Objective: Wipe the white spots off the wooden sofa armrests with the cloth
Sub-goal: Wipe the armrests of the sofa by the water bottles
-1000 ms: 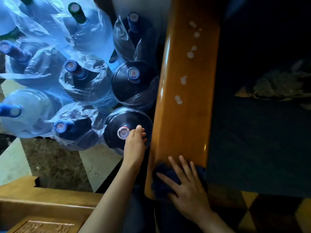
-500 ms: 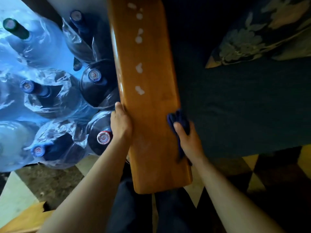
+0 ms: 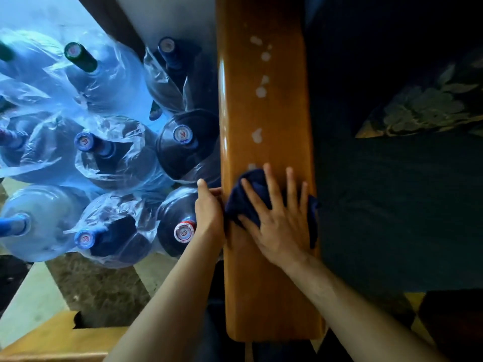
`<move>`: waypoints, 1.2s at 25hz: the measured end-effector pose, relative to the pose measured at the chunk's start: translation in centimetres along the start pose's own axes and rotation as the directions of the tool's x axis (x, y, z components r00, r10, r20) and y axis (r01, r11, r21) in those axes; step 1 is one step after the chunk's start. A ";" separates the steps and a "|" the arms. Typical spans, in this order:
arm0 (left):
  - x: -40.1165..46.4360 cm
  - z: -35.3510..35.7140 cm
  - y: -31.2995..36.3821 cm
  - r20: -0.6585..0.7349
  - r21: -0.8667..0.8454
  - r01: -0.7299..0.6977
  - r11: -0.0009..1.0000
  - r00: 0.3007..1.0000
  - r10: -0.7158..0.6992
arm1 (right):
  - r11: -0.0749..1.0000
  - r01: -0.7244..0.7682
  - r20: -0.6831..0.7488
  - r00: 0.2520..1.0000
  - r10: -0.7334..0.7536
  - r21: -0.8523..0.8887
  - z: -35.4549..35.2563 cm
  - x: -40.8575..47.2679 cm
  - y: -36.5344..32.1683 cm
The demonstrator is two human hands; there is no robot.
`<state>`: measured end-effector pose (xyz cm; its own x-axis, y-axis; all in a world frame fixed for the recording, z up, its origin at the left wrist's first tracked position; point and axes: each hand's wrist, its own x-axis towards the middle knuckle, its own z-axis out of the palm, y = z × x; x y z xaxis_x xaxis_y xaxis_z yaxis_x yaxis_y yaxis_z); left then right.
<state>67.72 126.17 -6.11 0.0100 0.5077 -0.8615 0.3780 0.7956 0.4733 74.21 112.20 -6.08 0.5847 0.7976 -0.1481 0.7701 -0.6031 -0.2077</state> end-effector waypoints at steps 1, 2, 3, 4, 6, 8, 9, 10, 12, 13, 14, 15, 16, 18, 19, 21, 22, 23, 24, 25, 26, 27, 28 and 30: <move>0.1 -0.5 0.4 0.027 -0.065 0.044 0.997 0.999 -0.042 | 0.996 0.082 0.013 0.997 -0.082 -0.035 0.0 2.0 -1.2; 0.4 -1.0 0.9 0.045 -0.114 0.063 0.992 0.997 -0.058 | 0.988 0.146 0.010 0.989 -0.146 -0.044 0.1 4.1 -1.9; 0.7 -1.2 1.5 0.070 -0.134 0.047 0.990 0.997 -0.038 | 0.983 0.175 -0.010 0.984 -0.175 -0.050 0.0 6.5 -2.3; 1.1 -1.3 2.0 0.093 -0.130 0.009 0.991 0.996 0.003 | 0.983 0.171 -0.038 0.984 -0.174 -0.064 -0.2 9.3 -2.5; 1.6 -1.1 3.7 0.112 -0.104 -0.064 0.992 0.991 0.076 | 0.993 0.083 -0.063 0.994 -0.088 -0.085 -1.1 15.1 -2.8; 2.0 -0.8 5.5 0.116 -0.097 -0.114 0.989 0.985 0.125 | 0.995 0.034 -0.039 0.999 -0.038 -0.092 -1.8 17.7 -3.6; 2.1 -0.7 6.2 0.120 -0.099 -0.124 0.987 0.983 0.135 | 0.993 0.074 -0.025 0.997 -0.076 -0.092 -1.8 16.4 -3.6; 2.0 -0.6 6.8 0.116 -0.097 -0.129 0.987 0.983 0.140 | 0.986 0.143 -0.002 0.990 -0.144 -0.084 -1.5 13.5 -3.3; 2.0 -0.5 7.5 0.115 -0.063 -0.123 0.990 0.985 0.130 | 0.972 0.220 0.059 0.975 -0.216 -0.075 -0.8 5.4 -1.8; 2.0 -0.3 7.6 0.127 -0.040 -0.114 0.993 0.985 0.118 | 0.978 0.193 0.074 0.980 -0.187 -0.083 -0.7 1.7 -0.5; 2.0 0.1 7.6 0.136 -0.018 -0.116 0.993 0.984 0.118 | 0.989 0.117 0.056 0.992 -0.113 -0.086 -0.8 0.0 0.9; 2.1 0.5 7.6 0.138 0.005 -0.139 0.990 0.981 0.137 | 0.998 0.027 0.025 0.999 -0.025 -0.059 -1.1 0.4 2.1; 2.1 0.9 7.6 0.137 0.030 -0.178 0.984 0.976 0.172 | 0.998 -0.062 -0.015 0.998 0.062 -0.007 -1.1 2.5 3.1; 2.1 2.1 8.0 0.134 0.094 -0.264 0.960 0.959 0.251 | 0.949 -0.275 -0.082 0.953 0.290 0.154 -1.7 9.4 4.4; 2.1 2.6 8.0 0.130 0.124 -0.306 0.944 0.948 0.290 | 0.858 -0.403 -0.037 0.899 0.436 0.319 -2.4 13.3 5.5; 2.2 3.8 8.5 0.114 0.147 -0.362 0.921 0.931 0.348 | 0.461 -0.602 0.220 0.732 0.645 0.652 -3.8 20.1 8.9; 2.3 4.4 8.9 0.089 0.158 -0.379 0.912 0.925 0.369 | 0.181 -0.647 0.419 0.656 0.628 0.741 -4.4 22.2 10.2; 2.5 4.9 9.3 0.054 0.167 -0.393 0.904 0.919 0.389 | 0.016 -0.665 0.549 0.630 0.549 0.747 -4.8 22.5 10.6; 2.9 5.4 9.7 0.022 0.175 -0.401 0.899 0.915 0.403 | 0.004 -0.684 0.595 0.638 0.489 0.730 -4.6 21.2 10.4; 3.1 5.9 10.1 -0.002 0.180 -0.399 0.899 0.914 0.406 | 0.014 -0.699 0.599 0.622 0.504 0.715 -4.4 19.0 9.9; 3.3 6.6 10.5 -0.024 0.180 -0.389 0.903 0.916 0.400 | 0.102 -0.705 0.546 0.625 0.558 0.702 -4.0 16.4 9.3; 3.5 7.2 10.8 -0.046 0.173 -0.379 0.909 0.919 0.392 | 0.216 -0.663 0.451 0.677 0.582 0.717 -3.7 13.3 8.1; 3.7 7.7 11.2 -0.066 0.168 -0.368 0.915 0.922 0.382 | 0.432 -0.562 0.296 0.787 0.541 0.705 -3.2 10.2 6.9; 4.2 8.5 12.0 -0.089 0.156 -0.341 0.927 0.930 0.357 | 0.915 -0.208 0.050 0.978 0.204 0.346 -2.5 7.6 5.7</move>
<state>80.15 135.00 -5.62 0.0621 0.7853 -0.6161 0.4915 0.5132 0.7036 83.67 114.84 -5.94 0.7158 0.6574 -0.2354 0.4945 -0.7152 -0.4939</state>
